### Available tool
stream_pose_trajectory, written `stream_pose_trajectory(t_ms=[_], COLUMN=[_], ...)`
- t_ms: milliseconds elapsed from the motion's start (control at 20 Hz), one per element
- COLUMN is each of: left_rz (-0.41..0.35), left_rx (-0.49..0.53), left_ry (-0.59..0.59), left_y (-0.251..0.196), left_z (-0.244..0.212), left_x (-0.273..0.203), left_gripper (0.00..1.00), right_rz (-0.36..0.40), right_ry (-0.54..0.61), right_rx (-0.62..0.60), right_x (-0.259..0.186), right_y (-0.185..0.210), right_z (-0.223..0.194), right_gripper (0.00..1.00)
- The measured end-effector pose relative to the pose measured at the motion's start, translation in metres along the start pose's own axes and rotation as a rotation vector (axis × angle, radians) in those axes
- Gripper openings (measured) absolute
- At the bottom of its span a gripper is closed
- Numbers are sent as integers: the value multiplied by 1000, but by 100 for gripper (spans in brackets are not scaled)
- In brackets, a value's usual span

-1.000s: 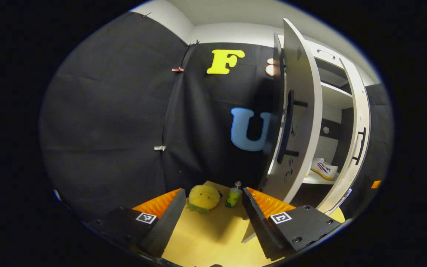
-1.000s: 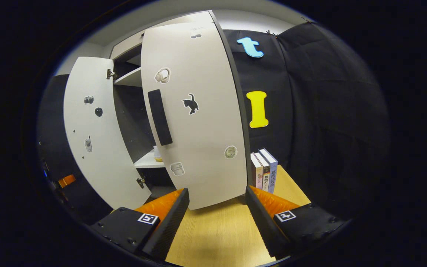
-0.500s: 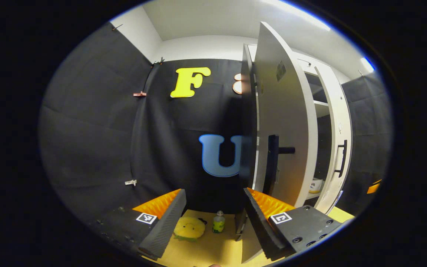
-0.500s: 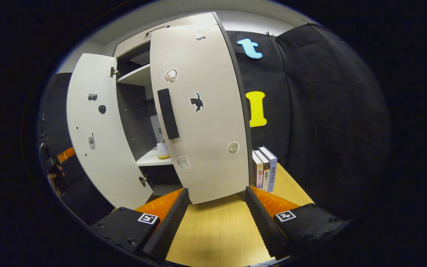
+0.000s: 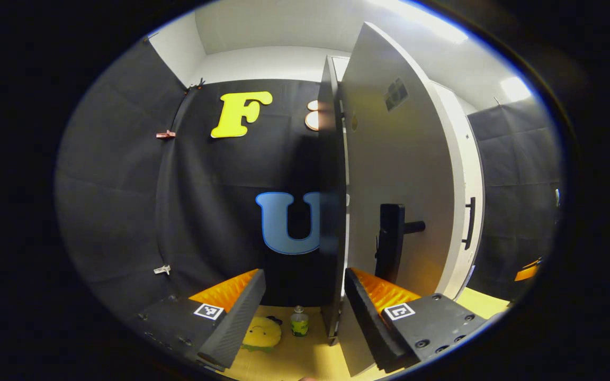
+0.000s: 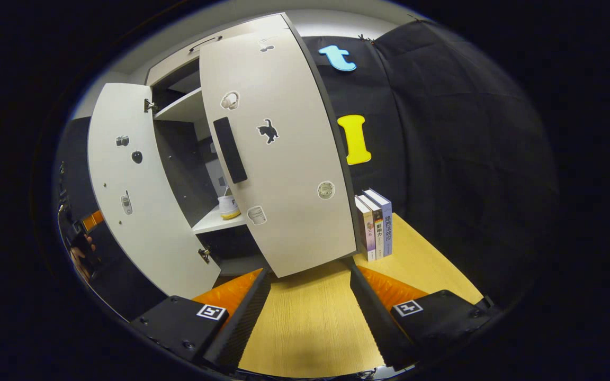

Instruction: Grab one shoe with the right hand and put it into the shoe cabinet, grab the other shoe with the left hand and put it into the shoe cabinet; then close the right door with the right hand and the left door with the left hand.

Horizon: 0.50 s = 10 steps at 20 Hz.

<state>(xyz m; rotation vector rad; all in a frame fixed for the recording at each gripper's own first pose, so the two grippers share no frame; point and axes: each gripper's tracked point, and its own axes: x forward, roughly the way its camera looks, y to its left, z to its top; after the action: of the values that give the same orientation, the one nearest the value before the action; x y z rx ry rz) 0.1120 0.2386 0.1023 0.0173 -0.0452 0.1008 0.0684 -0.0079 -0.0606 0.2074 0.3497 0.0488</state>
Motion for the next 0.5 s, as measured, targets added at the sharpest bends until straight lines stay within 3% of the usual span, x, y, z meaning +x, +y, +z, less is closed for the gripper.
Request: stream_pose_trajectory(t_ms=[250, 500], left_rz=[-50, -2], left_rx=[-45, -110], left_ry=[36, 112], left_y=[-37, -67], left_z=[-3, -11], left_x=[2, 7], left_gripper=[92, 94], right_rz=[45, 49], right_ry=[-18, -21], right_rx=[-34, -44], right_x=[6, 10], right_y=[15, 5], right_z=[3, 5], right_gripper=[98, 98])
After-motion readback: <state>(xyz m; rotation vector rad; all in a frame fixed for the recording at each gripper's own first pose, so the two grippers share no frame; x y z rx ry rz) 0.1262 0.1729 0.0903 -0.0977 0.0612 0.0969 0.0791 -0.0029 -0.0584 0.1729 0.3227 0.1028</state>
